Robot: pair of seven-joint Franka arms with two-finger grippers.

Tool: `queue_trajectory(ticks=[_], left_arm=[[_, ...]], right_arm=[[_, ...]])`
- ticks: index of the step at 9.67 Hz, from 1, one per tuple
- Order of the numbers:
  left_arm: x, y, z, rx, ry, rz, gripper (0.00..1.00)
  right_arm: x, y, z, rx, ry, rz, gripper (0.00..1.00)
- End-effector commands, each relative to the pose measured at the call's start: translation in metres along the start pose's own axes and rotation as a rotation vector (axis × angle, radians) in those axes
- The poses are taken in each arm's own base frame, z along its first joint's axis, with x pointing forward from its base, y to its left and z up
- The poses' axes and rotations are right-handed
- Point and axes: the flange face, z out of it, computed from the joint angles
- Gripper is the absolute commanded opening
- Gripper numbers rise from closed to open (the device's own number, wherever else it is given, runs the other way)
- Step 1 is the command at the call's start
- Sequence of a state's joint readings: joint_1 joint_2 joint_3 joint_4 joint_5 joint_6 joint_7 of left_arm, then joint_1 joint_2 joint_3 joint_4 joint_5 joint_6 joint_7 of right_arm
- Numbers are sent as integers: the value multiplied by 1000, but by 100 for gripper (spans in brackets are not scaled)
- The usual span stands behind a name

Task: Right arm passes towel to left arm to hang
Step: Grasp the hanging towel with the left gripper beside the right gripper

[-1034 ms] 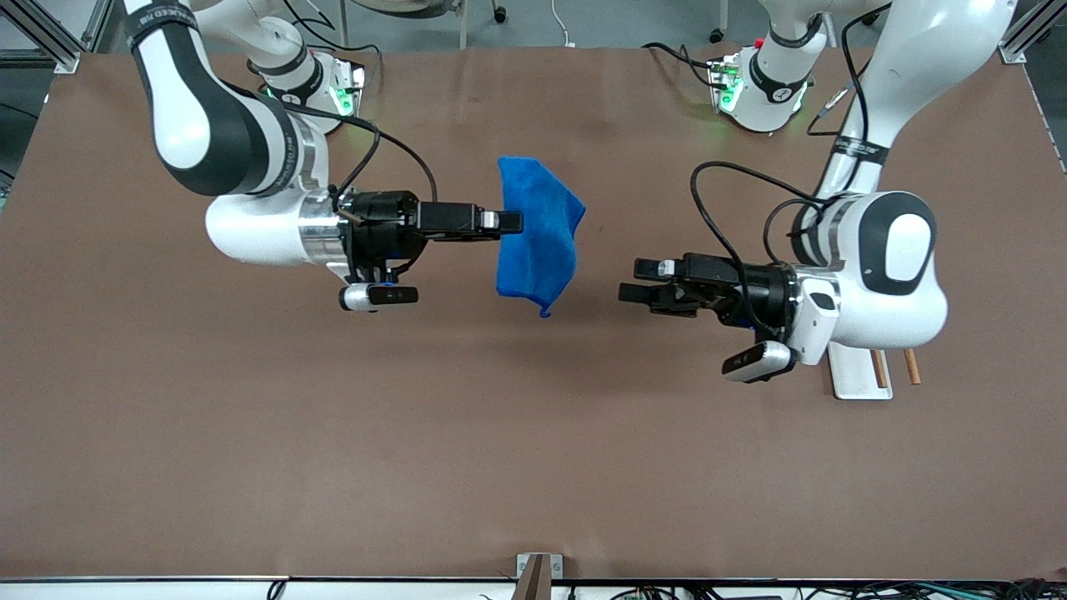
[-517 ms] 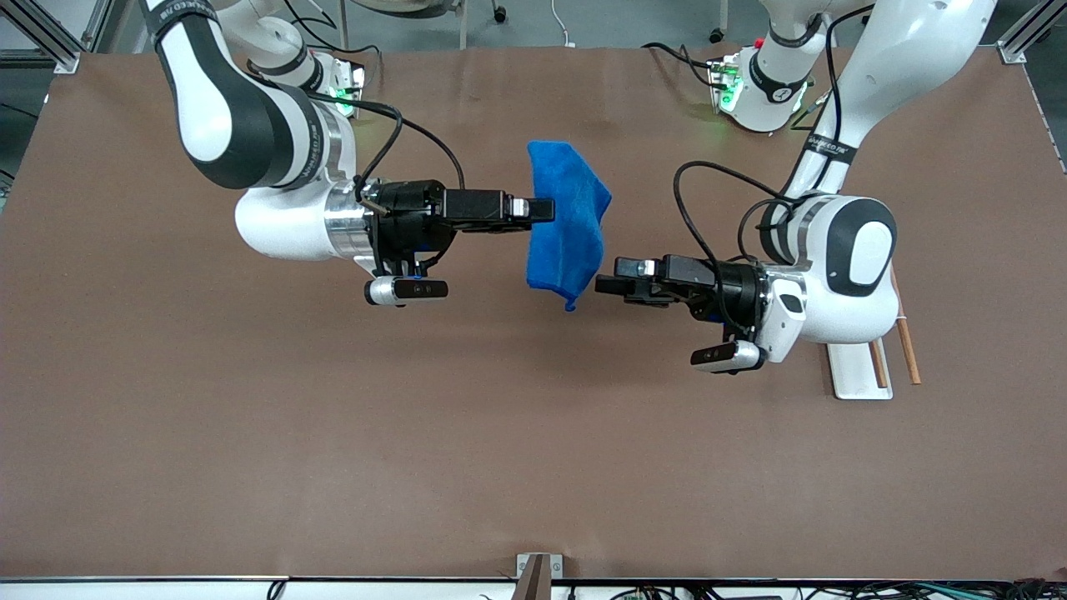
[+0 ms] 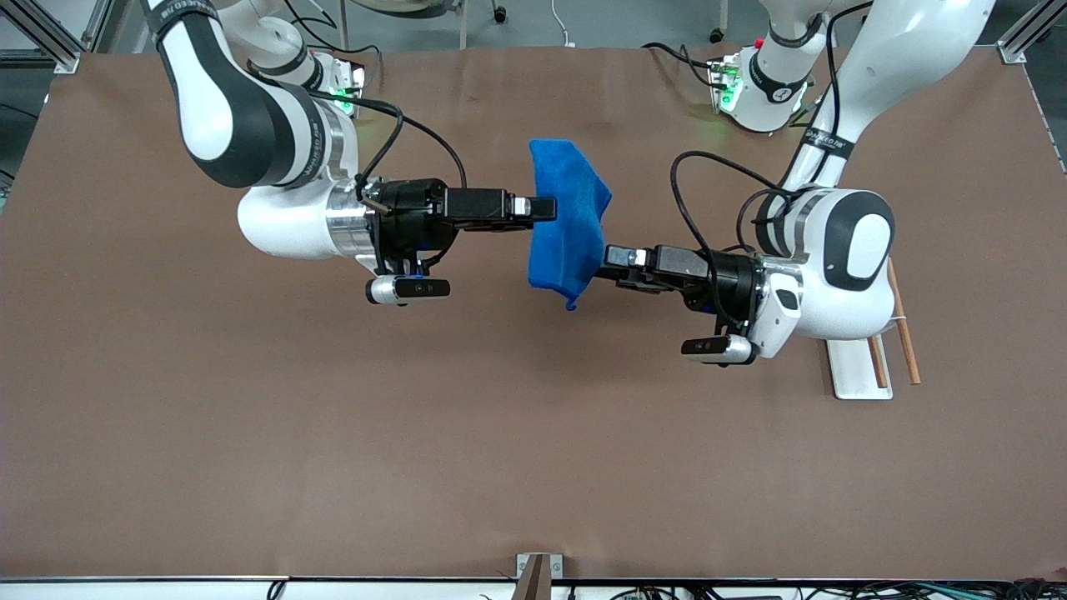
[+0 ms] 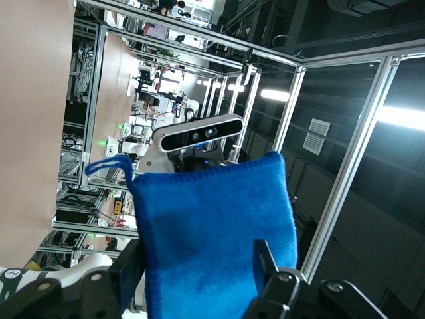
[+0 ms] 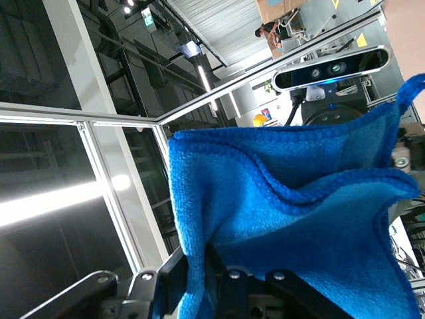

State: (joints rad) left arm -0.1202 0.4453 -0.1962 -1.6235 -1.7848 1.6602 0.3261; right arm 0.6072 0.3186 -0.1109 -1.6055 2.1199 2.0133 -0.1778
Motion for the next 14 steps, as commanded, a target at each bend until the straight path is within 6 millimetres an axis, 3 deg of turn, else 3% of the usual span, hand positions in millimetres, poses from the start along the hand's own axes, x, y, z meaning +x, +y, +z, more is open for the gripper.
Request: queue_trajectory(ticks=[1, 5, 9, 10, 11, 12, 14], left_arm=[[-3, -1, -5, -10, 0, -7, 63], [-6, 8, -4, -12, -2, 8, 48], [-4, 6, -4, -11, -2, 6, 18], [-3, 4, -5, -10, 5, 5, 5], [-3, 5, -6, -10, 7, 6, 0], [-2, 6, -7, -5, 8, 7, 0], [0, 14, -12, 8, 16, -4, 0]], right_arm=[[0, -3, 5, 22, 9, -3, 0], [0, -3, 5, 20, 9, -3, 0], [1, -3, 4, 21, 10, 0, 0], [0, -3, 5, 22, 9, 1, 2], [1, -3, 4, 21, 10, 8, 14], [2, -4, 3, 22, 12, 8, 22], [2, -4, 3, 22, 12, 8, 23]])
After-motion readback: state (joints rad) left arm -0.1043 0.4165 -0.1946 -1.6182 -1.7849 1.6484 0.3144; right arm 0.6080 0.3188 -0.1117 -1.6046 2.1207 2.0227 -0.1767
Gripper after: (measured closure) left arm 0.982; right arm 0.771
